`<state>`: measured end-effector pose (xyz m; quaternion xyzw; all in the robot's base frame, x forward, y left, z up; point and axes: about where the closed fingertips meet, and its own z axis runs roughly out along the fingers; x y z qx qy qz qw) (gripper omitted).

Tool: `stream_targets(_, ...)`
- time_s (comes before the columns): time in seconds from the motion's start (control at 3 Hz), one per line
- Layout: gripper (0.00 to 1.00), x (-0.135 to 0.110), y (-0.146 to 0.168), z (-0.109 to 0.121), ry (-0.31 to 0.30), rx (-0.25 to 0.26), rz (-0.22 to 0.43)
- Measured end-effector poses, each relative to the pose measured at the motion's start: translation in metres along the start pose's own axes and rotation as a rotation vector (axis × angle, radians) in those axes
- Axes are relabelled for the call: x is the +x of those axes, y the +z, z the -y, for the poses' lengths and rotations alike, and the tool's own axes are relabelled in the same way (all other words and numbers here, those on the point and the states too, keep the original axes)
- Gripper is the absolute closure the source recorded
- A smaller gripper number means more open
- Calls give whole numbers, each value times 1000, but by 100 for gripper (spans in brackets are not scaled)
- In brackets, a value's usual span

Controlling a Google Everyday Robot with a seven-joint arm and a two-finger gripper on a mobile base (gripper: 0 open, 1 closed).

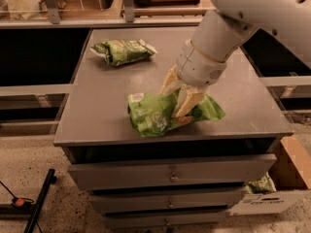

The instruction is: Pick green rice chip bag

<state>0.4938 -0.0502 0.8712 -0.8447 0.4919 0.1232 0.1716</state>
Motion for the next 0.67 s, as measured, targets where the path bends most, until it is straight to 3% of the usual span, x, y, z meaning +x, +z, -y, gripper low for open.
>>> stream_targets(0.33,100,14,-37,14,98,50,9)
stream_targets(0.67,100,13,-45,20,100,77,7)
